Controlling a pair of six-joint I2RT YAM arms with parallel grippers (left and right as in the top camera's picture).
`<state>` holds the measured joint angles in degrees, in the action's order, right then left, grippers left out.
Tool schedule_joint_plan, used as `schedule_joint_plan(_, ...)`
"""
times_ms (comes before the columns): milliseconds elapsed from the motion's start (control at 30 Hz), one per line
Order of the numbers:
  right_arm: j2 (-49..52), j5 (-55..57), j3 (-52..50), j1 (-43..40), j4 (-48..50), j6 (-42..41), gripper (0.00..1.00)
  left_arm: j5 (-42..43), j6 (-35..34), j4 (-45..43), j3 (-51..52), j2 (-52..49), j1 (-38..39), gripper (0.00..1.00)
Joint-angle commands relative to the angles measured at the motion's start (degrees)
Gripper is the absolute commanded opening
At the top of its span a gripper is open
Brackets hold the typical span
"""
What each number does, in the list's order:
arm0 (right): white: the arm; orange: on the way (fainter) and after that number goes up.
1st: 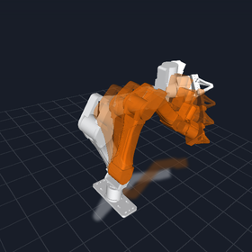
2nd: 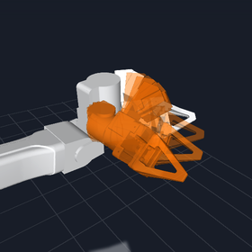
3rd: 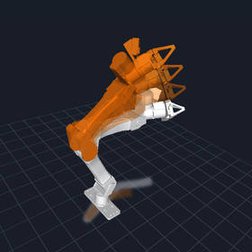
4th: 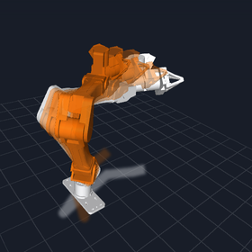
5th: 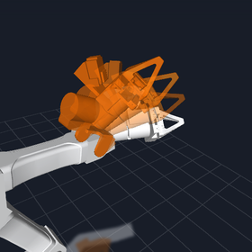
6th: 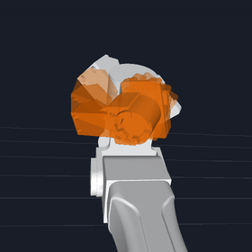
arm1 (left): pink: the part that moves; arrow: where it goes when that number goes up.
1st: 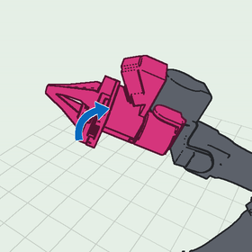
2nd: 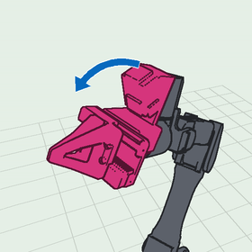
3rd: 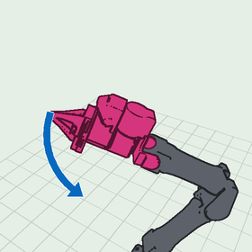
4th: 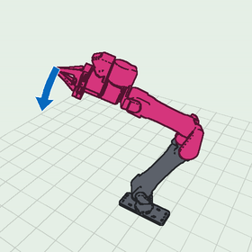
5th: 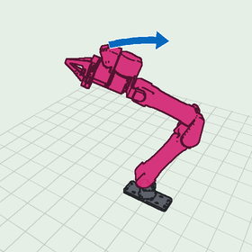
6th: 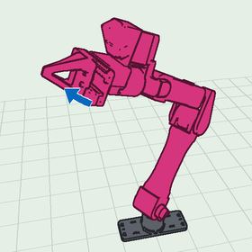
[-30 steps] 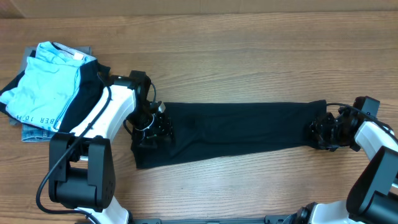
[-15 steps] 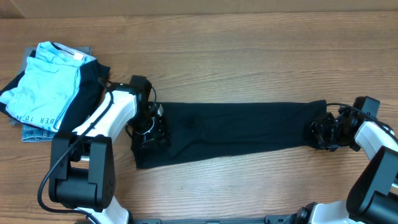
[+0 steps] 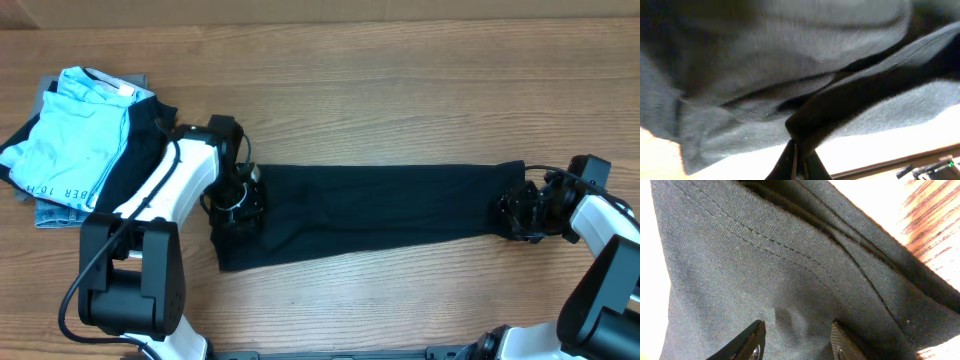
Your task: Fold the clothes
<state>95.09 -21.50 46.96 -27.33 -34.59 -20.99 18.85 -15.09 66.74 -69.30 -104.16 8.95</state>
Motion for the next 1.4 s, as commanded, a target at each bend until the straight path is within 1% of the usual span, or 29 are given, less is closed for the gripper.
schedule_joint_plan(0,2.45,6.82,-1.51,-0.31,-0.2,0.11,0.47,-5.7,-0.35,0.09,-2.16,0.46,-0.31,0.04)
schedule_joint_plan(167,2.45,6.82,-1.51,-0.33,-0.2,0.11,0.47,-15.13,-0.39,0.0,-2.16,0.46,-0.31,0.04)
schedule_joint_plan(233,2.45,6.82,-1.51,-0.33,-0.2,0.13,0.47,-16.7,-0.37,-0.52,-2.16,0.46,-0.31,0.04)
schedule_joint_plan(267,2.45,6.82,-1.51,-0.31,-0.2,0.11,0.47,-16.81,-0.37,-0.83,-2.16,0.46,-0.31,0.06)
schedule_joint_plan(300,2.45,6.82,-1.51,-0.33,-0.2,0.13,0.47,-16.76,-0.37,-1.18,-2.14,0.46,-0.31,0.12)
schedule_joint_plan(333,2.45,6.82,-1.51,-0.33,-0.22,0.13,0.47,-16.79,-0.37,-1.62,-2.12,0.46,-0.28,0.23)
schedule_joint_plan(367,2.45,6.82,-1.51,-0.33,-0.37,0.13,0.47,-16.79,-0.35,-2.19,-2.14,0.46,-0.28,0.37)
schedule_joint_plan(400,2.45,6.82,-1.51,-0.33,-0.52,0.13,0.46,-16.9,-0.35,-2.69,-2.14,0.46,-0.28,0.47)
schedule_joint_plan(433,2.45,6.82,-1.51,-0.33,-0.68,0.13,0.46,-16.96,-0.31,-3.32,-2.14,0.46,-0.31,0.52)
schedule_joint_plan(500,2.45,6.84,-1.51,-0.33,-0.85,0.15,0.46,-16.94,-0.33,-5.01,-2.27,0.46,-0.31,0.57)
schedule_joint_plan(600,2.45,6.84,-1.51,-0.33,-0.85,0.15,0.46,-15.58,-0.31,-5.92,-3.63,0.46,-0.24,0.59)
schedule_joint_plan(700,2.45,6.84,-1.51,-0.33,-0.87,0.15,0.46,-14.36,0.81,-4.76,-6.27,0.96,-0.13,0.59)
schedule_joint_plan(800,2.45,6.86,-1.51,-0.33,-0.81,0.15,0.47,-16.0,2.54,-4.02,-10.14,2.62,-0.13,0.59)
schedule_joint_plan(900,2.45,6.86,-1.51,-0.33,-0.72,0.15,0.47,-15.98,2.69,-3.34,-14.56,4.57,-0.13,0.6)
schedule_joint_plan(1000,2.45,6.86,-1.51,-0.33,-0.72,0.15,0.49,-9.01,3.78,-2.08,-17.44,6.05,0.33,0.6)
schedule_joint_plan(1033,2.45,6.86,-1.51,-0.33,-0.72,0.15,0.49,-6.1,4.39,-1.4,-17.42,6.08,0.48,0.56)
schedule_joint_plan(1067,2.45,6.86,-1.51,-0.33,-0.72,0.15,0.5,0.59,8.83,-0.28,-16.48,5.64,1.29,0.36)
schedule_joint_plan(1133,2.45,6.86,-1.51,-0.33,-0.63,0.15,0.5,4.85,12.07,-0.07,-14.73,5.16,2.25,0.18)
schedule_joint_plan(1200,2.45,6.86,-1.51,-0.33,-0.61,0.15,0.5,6.29,13.33,-0.76,-12.24,4.7,3.26,0.12)
schedule_joint_plan(1367,2.45,6.86,-1.51,-0.33,-0.63,0.15,0.5,7.69,13.4,-5.6,-4.57,4.04,5.35,0.1)
